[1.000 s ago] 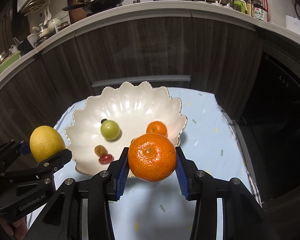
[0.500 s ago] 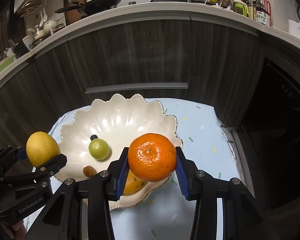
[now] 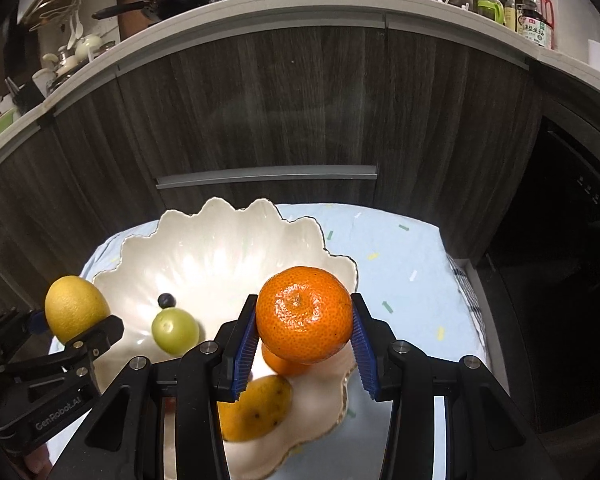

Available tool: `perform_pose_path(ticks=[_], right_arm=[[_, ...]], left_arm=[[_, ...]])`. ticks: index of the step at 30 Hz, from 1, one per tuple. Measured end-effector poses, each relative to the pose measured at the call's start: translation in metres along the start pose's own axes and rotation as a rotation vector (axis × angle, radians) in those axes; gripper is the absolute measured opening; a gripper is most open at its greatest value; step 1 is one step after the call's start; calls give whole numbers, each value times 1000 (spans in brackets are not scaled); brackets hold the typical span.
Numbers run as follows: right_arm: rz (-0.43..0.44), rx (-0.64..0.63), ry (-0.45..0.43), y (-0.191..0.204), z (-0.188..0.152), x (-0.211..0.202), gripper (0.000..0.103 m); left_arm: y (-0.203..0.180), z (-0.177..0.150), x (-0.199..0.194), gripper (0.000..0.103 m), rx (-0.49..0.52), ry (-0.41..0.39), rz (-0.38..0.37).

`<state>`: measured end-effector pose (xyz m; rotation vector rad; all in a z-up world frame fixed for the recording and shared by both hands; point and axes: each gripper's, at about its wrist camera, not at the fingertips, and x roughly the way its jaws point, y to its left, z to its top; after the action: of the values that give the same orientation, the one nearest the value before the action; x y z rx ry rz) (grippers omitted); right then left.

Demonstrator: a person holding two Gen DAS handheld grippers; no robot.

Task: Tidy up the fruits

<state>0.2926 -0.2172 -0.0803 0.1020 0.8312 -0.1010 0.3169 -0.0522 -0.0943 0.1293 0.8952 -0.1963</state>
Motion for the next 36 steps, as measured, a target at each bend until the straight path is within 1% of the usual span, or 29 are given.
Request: perform_pose_path(ticks=[5,8,12,14,15,16,17,19,20,21,26,36], right_arm=[[2,-13,17,2,3,11,44],[10,-30,28,4,3,17,44],[4,-60,41,10,4,23,45],[5,-68,46,11,3,24,46],[8,-69,49,12,3,24,46],[12,-67,50,11,2,25,49],[8,-64,45,11,2,23,59],[-9,-58,19,9,2,18,70],[-14,-59,10,10,1,15,74],[-19,-61,4,10,1,13,76],[-17,-61,2,8,-2,4,77],[-8,-57,-6,3,-18,-26,77]], left_arm=[[3,2,8,60,-7,9,-2],[4,2,13,60,-9,25,-20],[8,-2,18,62,-19,46,-9],[9,-4,17,67,-21,36,-1],[8,-4,13,74,-10,16,16],[8,-3,10,82,-2,4,26],[8,-2,7,84,4,-5,32],[8,-1,3,84,11,-17,45],[8,-1,1,84,15,-21,48],[8,-1,-2,84,19,-26,53],[6,-3,-12,90,26,-45,74],[-2,-18,-40,91,41,-60,76]])
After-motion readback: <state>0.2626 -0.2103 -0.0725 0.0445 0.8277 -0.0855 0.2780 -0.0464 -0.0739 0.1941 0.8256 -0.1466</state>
